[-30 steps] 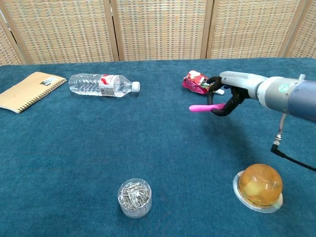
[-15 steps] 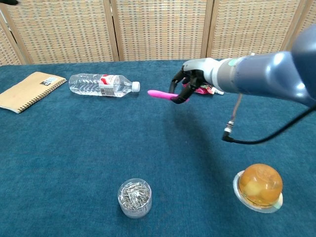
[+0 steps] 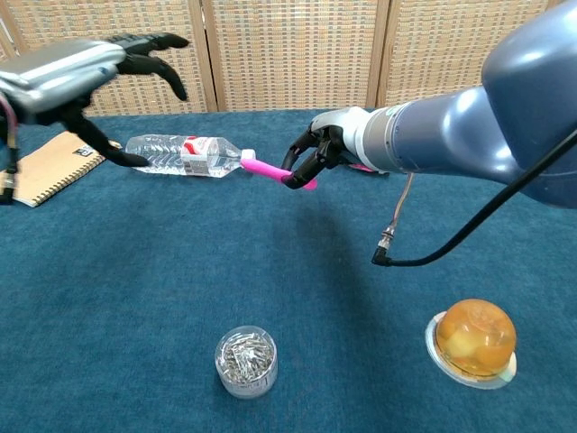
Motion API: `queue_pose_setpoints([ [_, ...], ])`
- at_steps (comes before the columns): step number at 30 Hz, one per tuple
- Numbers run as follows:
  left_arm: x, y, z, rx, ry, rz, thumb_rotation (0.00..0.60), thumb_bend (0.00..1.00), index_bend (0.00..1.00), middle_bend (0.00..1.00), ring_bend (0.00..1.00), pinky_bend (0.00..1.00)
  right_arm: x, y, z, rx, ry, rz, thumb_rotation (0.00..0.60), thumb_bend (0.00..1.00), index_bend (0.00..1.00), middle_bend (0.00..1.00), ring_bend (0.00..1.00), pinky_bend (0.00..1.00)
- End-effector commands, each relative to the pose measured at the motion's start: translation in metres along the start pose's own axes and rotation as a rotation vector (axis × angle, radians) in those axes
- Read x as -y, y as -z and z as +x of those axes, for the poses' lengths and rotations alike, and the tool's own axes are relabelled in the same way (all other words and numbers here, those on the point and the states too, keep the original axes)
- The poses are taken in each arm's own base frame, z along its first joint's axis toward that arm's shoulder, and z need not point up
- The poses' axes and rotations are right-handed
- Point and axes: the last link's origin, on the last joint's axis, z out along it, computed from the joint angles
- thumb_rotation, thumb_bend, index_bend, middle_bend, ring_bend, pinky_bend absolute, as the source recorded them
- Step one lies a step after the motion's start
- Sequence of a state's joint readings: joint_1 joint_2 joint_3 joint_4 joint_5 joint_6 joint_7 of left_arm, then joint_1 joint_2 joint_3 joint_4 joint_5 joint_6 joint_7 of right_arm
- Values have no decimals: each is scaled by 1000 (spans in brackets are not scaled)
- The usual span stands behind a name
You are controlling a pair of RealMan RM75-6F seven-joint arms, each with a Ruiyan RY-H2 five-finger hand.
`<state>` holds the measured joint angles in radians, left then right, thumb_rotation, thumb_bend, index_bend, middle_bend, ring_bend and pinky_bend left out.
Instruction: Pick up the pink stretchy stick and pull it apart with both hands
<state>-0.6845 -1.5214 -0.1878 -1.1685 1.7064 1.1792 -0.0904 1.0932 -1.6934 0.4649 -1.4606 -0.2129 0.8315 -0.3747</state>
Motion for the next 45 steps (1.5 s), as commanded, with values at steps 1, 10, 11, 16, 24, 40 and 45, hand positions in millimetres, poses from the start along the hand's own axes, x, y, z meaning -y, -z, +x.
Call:
queue_pose_setpoints([
  [1, -19, -21, -18, 1, 87, -14, 600, 61, 353, 0, 0, 0, 1, 1, -4, 12, -17, 4, 600, 600, 674, 91, 0, 0],
  [10, -41, -39, -41, 2, 165, -10, 600, 160, 420, 0, 0, 0, 3, 3, -14, 33, -30, 21, 600, 604, 676, 96, 0, 0],
  [11, -44, -41, -44, 3, 189, -6, 600, 163, 425, 0, 0, 0, 4, 3, -15, 35, -36, 24, 600, 604, 677, 96, 0, 0],
  [16, -51, -45, -53, -4, 249, 11, 600, 201, 472, 0, 0, 0, 5, 3, -18, 37, -44, 30, 600, 604, 678, 97, 0, 0],
  [24, -57, -46, -60, -3, 329, 26, 600, 283, 520, 0, 0, 0, 4, 2, -20, 40, -48, 35, 600, 605, 684, 99, 0, 0],
  [40, -63, -49, -61, 11, 332, 31, 600, 309, 556, 0, 0, 0, 2, 2, -19, 41, -53, 37, 600, 605, 686, 99, 0, 0],
  [45, -64, -49, -62, 16, 333, 36, 600, 357, 568, 0, 0, 0, 1, 2, -18, 41, -57, 36, 600, 606, 687, 99, 0, 0],
])
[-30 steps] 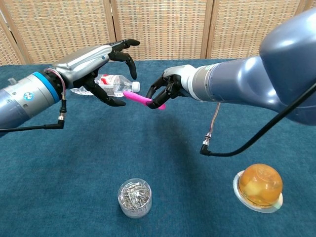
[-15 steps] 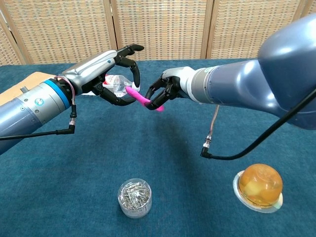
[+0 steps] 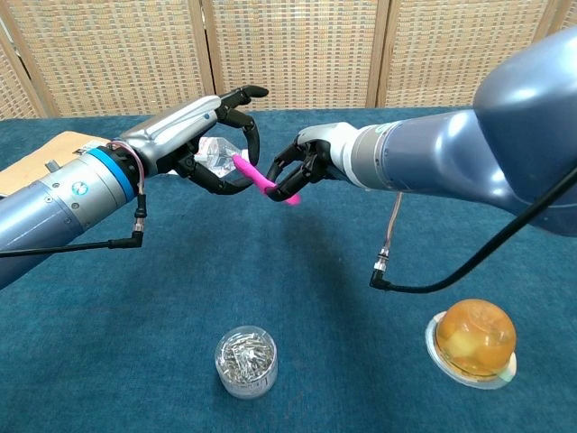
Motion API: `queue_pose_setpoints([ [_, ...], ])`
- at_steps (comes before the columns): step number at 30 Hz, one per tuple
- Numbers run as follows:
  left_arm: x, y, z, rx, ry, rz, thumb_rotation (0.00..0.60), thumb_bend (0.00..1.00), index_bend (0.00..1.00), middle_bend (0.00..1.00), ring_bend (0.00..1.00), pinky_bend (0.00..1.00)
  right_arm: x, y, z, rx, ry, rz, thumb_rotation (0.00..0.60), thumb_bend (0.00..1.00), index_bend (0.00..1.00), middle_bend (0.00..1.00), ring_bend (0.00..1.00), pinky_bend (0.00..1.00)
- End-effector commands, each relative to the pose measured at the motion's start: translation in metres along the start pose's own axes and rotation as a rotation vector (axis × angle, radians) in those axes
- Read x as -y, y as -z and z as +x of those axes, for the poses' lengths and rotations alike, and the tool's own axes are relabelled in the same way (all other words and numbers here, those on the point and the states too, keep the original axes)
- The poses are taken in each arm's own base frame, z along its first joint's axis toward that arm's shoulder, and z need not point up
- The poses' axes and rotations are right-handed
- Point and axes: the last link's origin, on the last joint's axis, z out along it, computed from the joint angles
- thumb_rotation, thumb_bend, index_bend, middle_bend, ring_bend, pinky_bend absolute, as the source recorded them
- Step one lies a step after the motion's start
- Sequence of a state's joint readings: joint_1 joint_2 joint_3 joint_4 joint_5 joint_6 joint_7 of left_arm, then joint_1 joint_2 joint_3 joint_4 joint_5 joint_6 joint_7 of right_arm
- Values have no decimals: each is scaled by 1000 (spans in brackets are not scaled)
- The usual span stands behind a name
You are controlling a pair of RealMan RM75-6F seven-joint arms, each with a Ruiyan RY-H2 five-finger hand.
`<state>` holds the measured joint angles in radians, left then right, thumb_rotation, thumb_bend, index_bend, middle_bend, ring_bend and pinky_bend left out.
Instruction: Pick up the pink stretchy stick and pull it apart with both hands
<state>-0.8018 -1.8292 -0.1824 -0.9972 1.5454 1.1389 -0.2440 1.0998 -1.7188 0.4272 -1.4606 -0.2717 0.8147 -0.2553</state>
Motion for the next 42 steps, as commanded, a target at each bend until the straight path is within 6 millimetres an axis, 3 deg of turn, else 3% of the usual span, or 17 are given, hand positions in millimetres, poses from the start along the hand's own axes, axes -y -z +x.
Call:
queue_pose_setpoints([
  [1, 0, 0, 0, 2, 0, 3, 600, 357, 570, 0, 0, 0, 0, 0, 1, -1, -1, 0, 600, 606, 687, 99, 0, 0],
  [22, 3, -3, -3, 18, -70, 23, 600, 388, 593, 0, 0, 0, -3, 0, 7, 0, -20, 2, 600, 608, 690, 99, 0, 0],
  [42, 1, -11, -9, 5, -89, 29, 600, 379, 552, 0, 0, 0, -4, 4, 8, 11, -29, 6, 600, 609, 690, 98, 0, 0],
])
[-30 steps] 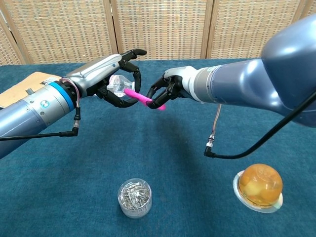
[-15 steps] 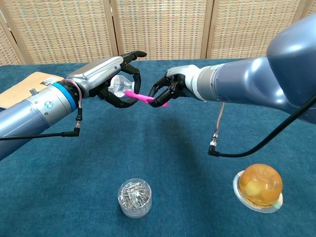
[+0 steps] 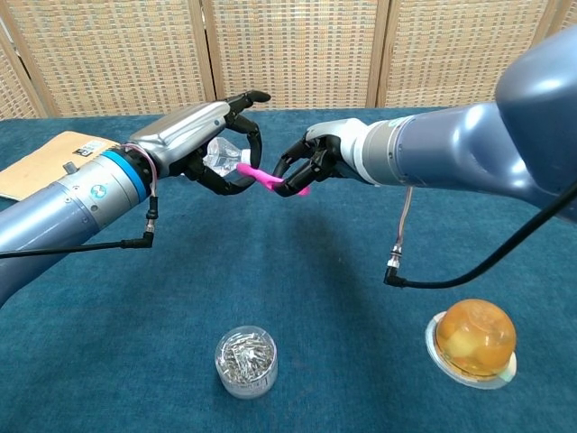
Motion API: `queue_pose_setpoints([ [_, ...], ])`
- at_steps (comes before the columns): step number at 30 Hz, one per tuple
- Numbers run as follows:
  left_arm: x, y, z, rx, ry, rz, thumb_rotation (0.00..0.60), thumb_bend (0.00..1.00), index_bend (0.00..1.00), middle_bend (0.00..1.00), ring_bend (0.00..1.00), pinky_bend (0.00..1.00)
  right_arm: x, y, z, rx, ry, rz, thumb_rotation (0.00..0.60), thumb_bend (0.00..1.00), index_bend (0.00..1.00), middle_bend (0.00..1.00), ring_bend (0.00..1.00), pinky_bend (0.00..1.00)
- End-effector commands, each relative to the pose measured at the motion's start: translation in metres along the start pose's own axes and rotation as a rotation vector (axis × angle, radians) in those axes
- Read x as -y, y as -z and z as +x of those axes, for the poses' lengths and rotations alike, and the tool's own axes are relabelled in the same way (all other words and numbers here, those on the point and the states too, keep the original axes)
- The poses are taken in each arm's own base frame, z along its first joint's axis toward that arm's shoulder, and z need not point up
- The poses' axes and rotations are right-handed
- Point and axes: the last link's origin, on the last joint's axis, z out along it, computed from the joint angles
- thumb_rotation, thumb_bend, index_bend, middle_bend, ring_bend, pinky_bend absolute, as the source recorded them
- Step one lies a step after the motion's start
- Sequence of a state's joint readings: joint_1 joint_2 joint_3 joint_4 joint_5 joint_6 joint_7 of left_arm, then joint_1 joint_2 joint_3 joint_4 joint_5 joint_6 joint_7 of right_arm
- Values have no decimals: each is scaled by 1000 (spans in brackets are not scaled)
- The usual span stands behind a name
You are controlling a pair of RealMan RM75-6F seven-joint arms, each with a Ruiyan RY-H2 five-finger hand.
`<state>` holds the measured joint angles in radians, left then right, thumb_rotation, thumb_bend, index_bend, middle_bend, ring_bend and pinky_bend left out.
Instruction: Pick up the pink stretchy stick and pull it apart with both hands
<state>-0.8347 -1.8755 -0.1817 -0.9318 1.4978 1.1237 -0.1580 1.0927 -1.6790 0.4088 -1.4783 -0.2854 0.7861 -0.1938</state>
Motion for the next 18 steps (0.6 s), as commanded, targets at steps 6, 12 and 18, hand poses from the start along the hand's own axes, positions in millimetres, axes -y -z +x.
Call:
queue_pose_setpoints([
  [6, 0, -2, -2, 1, -7, 8, 600, 390, 552, 0, 0, 0, 0, 2, 1, 3, -4, 4, 600, 608, 690, 99, 0, 0],
  [12, -1, -5, -3, 13, -6, 29, 600, 431, 556, 0, 0, 0, 1, 3, 1, 9, -6, 10, 600, 608, 692, 99, 0, 0],
  [18, -3, -8, -4, 10, -8, 36, 600, 492, 617, 0, 0, 0, 1, 5, 1, 15, -9, 15, 600, 608, 694, 99, 0, 0],
])
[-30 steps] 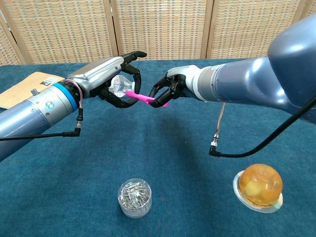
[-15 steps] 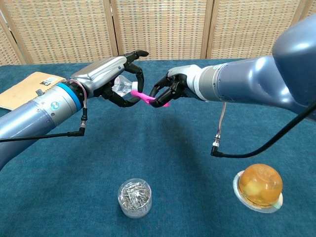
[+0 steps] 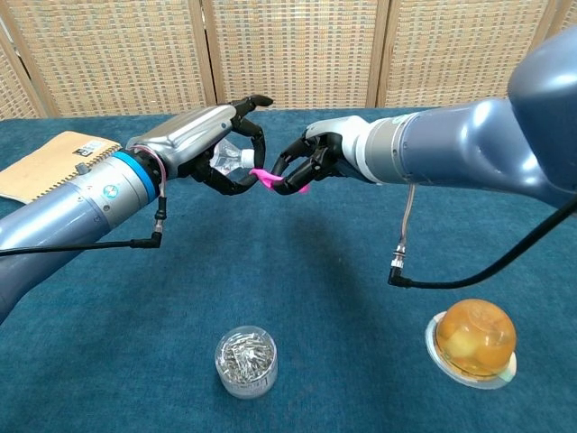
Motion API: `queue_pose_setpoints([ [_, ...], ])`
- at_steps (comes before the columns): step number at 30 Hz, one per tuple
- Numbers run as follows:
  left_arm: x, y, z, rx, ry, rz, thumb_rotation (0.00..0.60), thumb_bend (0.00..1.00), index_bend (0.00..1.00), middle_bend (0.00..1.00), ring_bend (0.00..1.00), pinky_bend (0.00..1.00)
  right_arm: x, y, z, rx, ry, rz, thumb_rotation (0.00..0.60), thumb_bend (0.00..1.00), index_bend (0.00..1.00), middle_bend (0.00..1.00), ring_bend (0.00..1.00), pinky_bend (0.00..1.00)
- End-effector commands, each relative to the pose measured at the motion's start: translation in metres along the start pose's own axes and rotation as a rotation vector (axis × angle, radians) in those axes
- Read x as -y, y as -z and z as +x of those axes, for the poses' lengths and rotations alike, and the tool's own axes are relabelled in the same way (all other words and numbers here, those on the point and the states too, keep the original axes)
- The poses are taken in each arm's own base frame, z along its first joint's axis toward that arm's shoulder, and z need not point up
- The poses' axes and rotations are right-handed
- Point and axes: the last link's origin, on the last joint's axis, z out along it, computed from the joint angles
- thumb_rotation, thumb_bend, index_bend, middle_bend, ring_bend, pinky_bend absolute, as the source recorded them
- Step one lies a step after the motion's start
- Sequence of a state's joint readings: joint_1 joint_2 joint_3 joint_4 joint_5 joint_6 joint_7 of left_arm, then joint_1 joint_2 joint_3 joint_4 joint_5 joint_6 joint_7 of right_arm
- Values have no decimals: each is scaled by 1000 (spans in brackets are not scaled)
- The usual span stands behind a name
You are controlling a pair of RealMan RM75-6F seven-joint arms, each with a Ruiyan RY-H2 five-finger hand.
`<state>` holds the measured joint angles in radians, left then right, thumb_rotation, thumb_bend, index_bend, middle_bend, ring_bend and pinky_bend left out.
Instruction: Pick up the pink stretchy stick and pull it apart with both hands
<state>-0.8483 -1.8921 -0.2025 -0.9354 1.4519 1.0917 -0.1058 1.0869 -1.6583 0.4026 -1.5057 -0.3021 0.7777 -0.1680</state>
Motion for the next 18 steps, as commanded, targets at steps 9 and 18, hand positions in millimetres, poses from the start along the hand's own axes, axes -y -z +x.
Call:
queue_pose_setpoints([
  [9, -3, -3, -1, -5, 7, 3, 600, 531, 783, 0, 0, 0, 0, 3, 3, 1, -3, 7, 600, 609, 695, 99, 0, 0],
  [18, 2, -3, 1, -14, -22, 15, 600, 534, 836, 0, 0, 0, 0, 5, 8, -9, 8, 11, 600, 609, 695, 99, 0, 0],
])
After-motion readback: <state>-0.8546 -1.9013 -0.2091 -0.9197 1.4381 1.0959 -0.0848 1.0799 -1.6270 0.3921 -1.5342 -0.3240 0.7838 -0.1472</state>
